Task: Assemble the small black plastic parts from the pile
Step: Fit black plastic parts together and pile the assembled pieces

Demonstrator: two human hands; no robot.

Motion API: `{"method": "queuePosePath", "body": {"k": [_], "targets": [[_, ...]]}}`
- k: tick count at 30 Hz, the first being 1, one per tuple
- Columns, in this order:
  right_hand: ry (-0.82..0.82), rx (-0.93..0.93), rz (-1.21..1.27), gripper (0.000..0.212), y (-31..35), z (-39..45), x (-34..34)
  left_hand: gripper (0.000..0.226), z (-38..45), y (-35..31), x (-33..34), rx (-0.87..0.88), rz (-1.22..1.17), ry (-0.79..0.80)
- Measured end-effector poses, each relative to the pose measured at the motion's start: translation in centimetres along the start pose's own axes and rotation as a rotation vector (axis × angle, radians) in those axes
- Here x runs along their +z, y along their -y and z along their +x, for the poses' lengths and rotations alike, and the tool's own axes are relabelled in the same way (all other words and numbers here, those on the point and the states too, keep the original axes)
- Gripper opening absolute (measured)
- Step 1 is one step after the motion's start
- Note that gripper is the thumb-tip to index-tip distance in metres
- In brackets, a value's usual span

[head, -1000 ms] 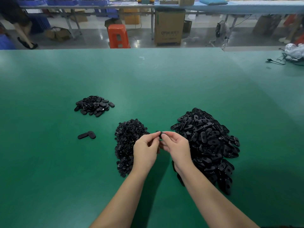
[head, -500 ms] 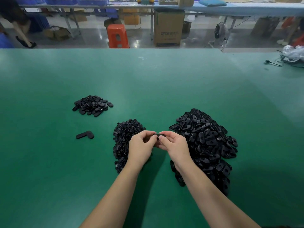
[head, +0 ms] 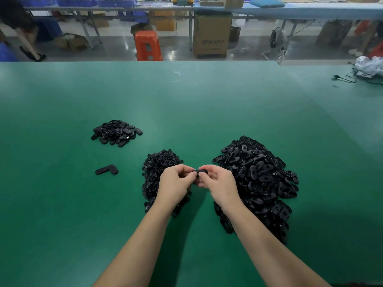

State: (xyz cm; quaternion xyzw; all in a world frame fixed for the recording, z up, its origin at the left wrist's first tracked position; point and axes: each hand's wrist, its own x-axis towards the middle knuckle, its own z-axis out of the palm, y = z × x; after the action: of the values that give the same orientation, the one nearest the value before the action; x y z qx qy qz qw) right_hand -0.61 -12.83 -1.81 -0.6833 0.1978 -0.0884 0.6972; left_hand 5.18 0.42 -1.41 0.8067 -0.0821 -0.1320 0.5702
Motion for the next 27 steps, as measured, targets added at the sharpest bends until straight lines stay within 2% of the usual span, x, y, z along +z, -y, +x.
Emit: {"method": "queuePosePath", "body": {"k": [16,27], "targets": [[0.024,0.090,0.047,0.018,-0.02,0.15,-0.57,0.007,-0.60,-0.50,0.53,-0.037,0.026,0.001],[0.003,0.054,-0.019,0.012,0.32,0.42,-0.52,0.012,-0.53,-0.43,0.05,0.031,0.019,0.037]]}}
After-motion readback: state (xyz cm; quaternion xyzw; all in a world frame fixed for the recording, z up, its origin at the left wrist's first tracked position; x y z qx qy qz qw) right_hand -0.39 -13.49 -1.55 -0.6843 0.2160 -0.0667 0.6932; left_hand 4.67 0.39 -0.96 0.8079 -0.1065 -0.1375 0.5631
